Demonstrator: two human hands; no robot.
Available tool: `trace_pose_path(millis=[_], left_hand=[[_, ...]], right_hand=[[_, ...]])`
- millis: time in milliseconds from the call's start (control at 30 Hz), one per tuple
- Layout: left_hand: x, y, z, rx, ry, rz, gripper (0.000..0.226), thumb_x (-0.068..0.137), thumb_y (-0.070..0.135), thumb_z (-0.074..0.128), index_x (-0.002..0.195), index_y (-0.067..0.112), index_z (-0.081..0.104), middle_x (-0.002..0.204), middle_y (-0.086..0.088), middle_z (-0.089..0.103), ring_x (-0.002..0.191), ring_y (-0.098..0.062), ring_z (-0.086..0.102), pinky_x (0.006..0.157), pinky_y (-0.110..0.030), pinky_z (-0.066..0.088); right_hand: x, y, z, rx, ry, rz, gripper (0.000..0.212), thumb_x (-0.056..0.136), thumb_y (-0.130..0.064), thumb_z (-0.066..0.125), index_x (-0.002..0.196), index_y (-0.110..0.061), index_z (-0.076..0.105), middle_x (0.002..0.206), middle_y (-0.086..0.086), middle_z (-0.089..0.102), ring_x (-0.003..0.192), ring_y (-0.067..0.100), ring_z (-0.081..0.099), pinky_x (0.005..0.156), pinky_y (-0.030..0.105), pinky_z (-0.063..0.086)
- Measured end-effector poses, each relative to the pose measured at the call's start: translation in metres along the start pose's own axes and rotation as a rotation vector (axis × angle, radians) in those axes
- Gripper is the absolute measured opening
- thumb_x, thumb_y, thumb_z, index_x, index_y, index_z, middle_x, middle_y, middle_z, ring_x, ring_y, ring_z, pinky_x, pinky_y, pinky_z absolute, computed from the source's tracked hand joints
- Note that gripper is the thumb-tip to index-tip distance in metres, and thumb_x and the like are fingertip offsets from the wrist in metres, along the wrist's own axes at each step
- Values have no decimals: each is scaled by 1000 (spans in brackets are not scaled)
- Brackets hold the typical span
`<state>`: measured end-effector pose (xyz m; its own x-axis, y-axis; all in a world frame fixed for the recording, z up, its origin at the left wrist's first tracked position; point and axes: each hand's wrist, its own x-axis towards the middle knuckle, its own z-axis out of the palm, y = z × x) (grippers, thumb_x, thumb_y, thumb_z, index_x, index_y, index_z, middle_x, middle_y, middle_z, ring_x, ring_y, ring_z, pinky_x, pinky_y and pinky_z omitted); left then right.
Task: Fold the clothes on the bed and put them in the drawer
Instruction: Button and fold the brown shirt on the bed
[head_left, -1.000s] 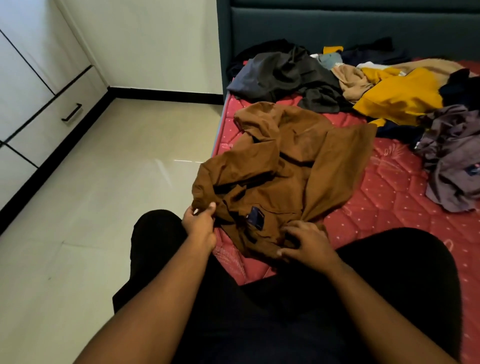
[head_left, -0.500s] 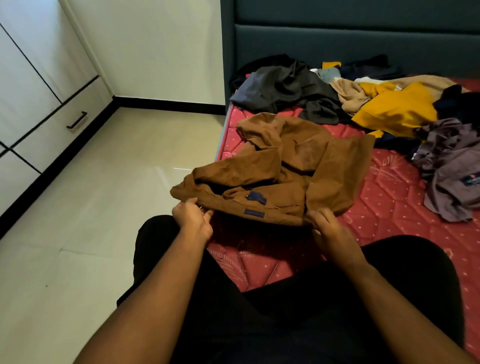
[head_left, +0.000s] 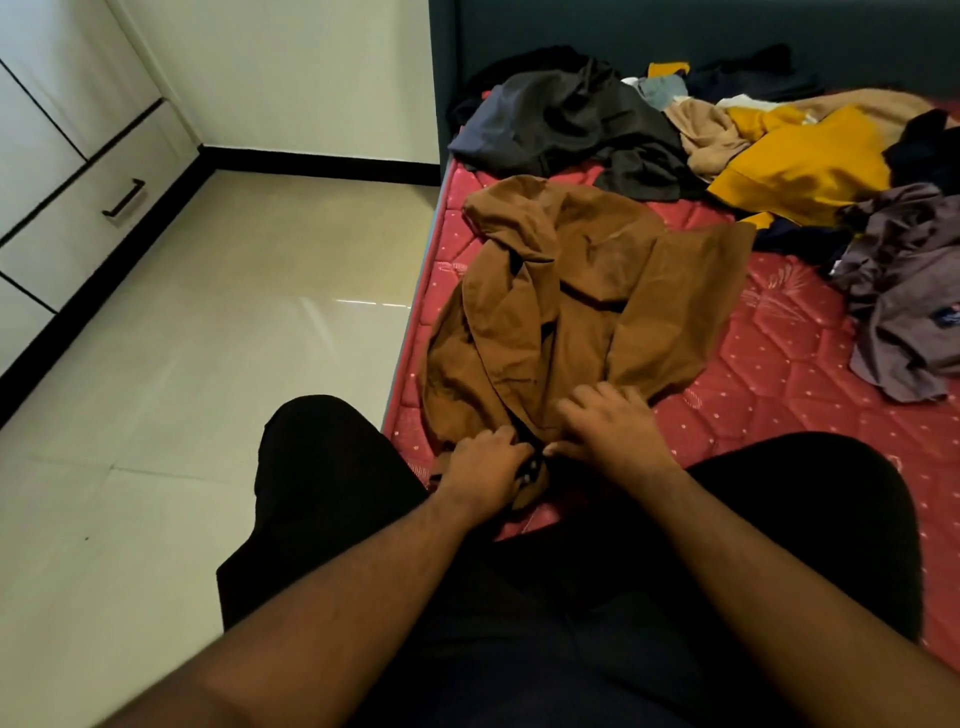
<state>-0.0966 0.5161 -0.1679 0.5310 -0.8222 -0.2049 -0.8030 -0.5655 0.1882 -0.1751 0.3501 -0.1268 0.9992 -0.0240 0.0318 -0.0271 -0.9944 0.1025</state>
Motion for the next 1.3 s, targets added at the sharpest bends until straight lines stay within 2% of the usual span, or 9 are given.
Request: trace_pose_path(millis=[133,267,400,567,667,833,1000,1167,1300], left_hand=[[5,-8,10,-125,97,108,45,94,28,58,138,24,48,126,-4,48,105,-22,56,81,-39,54],[10,-9,19,-231,151,136,36,95,37,55,128,24,57,120,0,52,103,-18,58,77,-36,54],[18,-10,18,-455,235,97,22,94,33,59,104,15,67,105,1,61,94,-14,60,79,-35,52],[29,-8,9,-1085,278,-181,13,92,17,64,80,22,63,83,0,67,79,-14,64,74,-36,54],[33,-7,7,-1288,228,-290,14,91,16,68,79,19,61,72,-1,65,64,-14,63,58,-31,53],[33,-18,17,-1161,112,-276,17,77,8,80,86,10,65,82,-6,68,73,-14,63,69,-27,52],[40,-17,24,-961,178,-255,10,80,11,77,84,13,67,83,0,70,76,-6,65,66,-17,51],[53,-13,26,-1010,288,-367,18,78,11,77,72,18,62,70,-3,66,62,-13,61,57,-30,51],[58,-18,25,-1152,215,-350,27,75,8,81,68,16,57,67,-1,62,64,-14,59,62,-33,50]], right_hand=[[-25,32,19,333,-138,329,65,68,-65,70,114,-20,56,107,5,56,99,25,55,79,34,49],[-40,42,16,1158,-305,285,54,71,9,78,111,-17,52,107,9,56,96,16,59,78,16,50],[-41,39,14,1425,-159,330,50,71,23,67,104,-11,53,106,8,58,97,2,62,83,21,53],[-14,26,17,1030,312,231,44,67,7,80,105,-7,65,106,4,56,100,2,57,90,16,50],[11,5,29,979,390,188,47,69,3,81,112,-3,64,110,4,51,105,8,55,92,17,49],[22,-2,57,595,323,334,51,64,-15,86,110,-9,66,102,10,60,98,32,57,82,40,50],[15,-4,32,105,222,499,59,73,-49,76,115,-17,50,96,7,60,87,30,59,69,41,45],[3,-3,33,504,-74,682,55,80,-57,67,105,-19,35,90,7,63,85,33,64,62,37,47],[1,-1,45,800,43,711,38,80,-13,73,109,-25,51,95,-2,66,86,20,66,73,42,58]])
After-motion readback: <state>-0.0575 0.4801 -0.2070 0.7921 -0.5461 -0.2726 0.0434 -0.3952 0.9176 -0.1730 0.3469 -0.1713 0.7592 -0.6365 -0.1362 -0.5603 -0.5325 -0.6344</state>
